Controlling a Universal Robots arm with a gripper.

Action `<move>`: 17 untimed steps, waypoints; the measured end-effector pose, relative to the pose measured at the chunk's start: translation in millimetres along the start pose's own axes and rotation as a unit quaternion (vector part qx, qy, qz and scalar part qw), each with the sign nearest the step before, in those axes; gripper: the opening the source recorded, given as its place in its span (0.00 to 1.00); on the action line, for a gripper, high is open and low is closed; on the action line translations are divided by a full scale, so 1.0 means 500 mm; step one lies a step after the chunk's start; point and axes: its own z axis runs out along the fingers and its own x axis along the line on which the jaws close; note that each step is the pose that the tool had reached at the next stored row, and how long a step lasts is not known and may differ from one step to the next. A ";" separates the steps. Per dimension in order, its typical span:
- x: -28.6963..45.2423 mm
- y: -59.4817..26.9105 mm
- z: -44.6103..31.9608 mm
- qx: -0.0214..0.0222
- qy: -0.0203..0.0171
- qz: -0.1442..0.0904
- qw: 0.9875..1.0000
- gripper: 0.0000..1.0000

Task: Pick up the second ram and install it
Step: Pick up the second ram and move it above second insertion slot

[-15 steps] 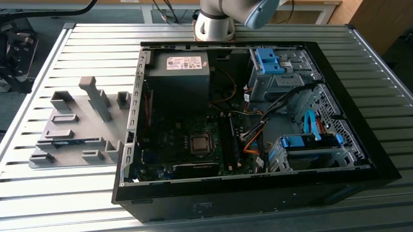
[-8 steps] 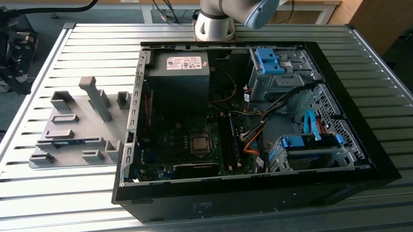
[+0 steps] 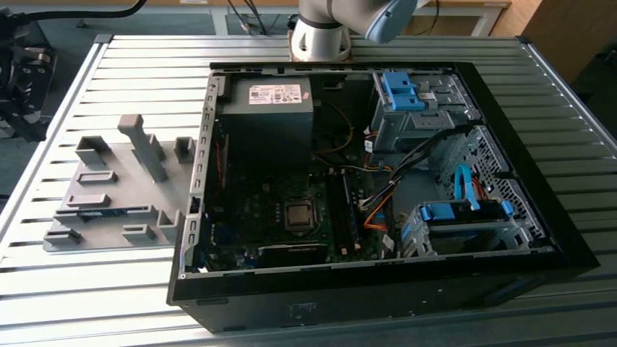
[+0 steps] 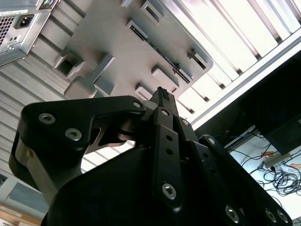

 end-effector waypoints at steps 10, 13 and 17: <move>0.000 0.000 0.000 0.000 0.000 -0.015 1.000 0.11; 0.000 0.000 0.000 -0.001 0.001 -0.020 1.000 0.11; 0.000 -0.001 0.000 -0.001 0.001 -0.027 1.000 0.11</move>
